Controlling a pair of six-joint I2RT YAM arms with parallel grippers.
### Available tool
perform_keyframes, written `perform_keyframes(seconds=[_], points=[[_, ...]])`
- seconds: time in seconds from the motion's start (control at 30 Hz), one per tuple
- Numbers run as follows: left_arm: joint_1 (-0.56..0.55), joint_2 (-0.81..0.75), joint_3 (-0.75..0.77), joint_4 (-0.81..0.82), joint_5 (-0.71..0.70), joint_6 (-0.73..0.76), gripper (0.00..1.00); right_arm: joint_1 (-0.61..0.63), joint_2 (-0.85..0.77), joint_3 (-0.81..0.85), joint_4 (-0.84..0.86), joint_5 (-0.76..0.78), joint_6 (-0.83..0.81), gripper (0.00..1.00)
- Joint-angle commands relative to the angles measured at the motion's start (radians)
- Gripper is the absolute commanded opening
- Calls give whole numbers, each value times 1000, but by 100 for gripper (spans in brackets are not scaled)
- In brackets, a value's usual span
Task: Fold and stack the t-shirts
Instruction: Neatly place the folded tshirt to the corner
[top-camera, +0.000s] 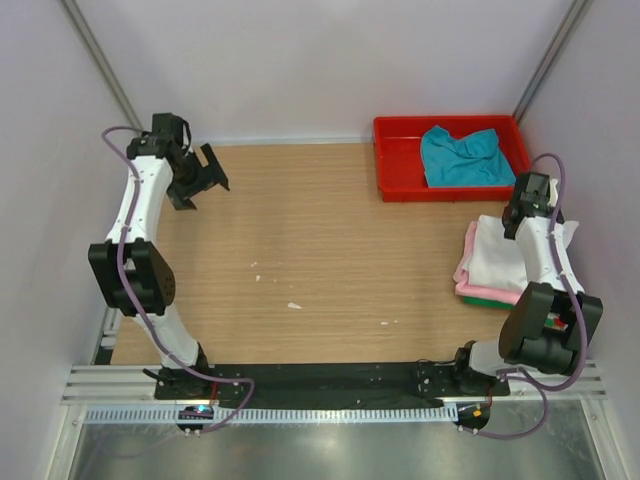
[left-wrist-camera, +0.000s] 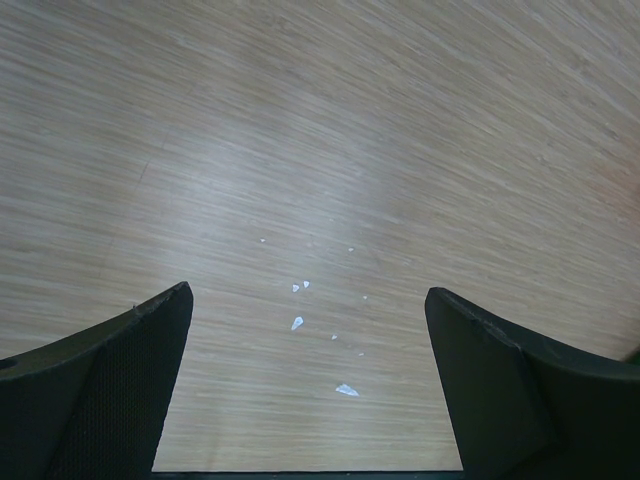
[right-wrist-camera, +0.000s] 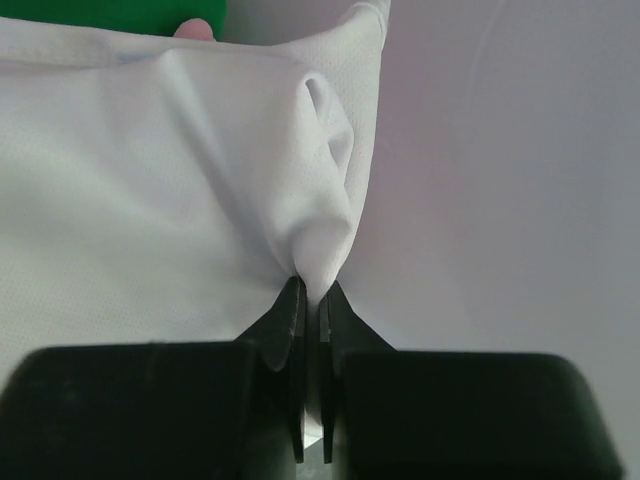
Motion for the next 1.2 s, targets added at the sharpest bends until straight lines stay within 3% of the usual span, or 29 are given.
perform_keyframes(seconds=[0.0,0.1,0.13,0.17,0.23,0.33,0.4,0.5,0.53,0.7,0.9,1.03,1.17], points=[[7,19,66,-13,22,12,100,0,20,50,36,12,-7,5],[5,31,88,-19,21,14,100,0,53,121,-7,46,10,55],[7,33,97,-20,21,14,100,0,60,189,-53,76,20,91],[5,31,100,-19,21,14,100,0,76,237,-80,89,63,98],[7,31,102,-16,22,14,100,0,99,428,-216,43,137,100],[5,27,102,-13,28,9,100,0,139,639,-359,-185,243,100],[7,23,102,-11,30,9,100,4,143,667,-372,-296,278,100],[5,13,100,-10,31,9,100,4,86,551,-287,-371,385,99],[7,4,99,-10,33,8,100,4,63,437,-204,-381,419,98],[7,-44,50,3,38,-1,100,4,-38,91,-21,-303,678,97],[5,-142,-52,26,28,-11,100,4,-101,-138,95,-273,777,97],[7,-190,-92,32,19,-8,100,4,-107,-123,61,-312,777,97],[5,-216,-46,32,10,18,100,4,-159,58,-54,-330,690,100]])
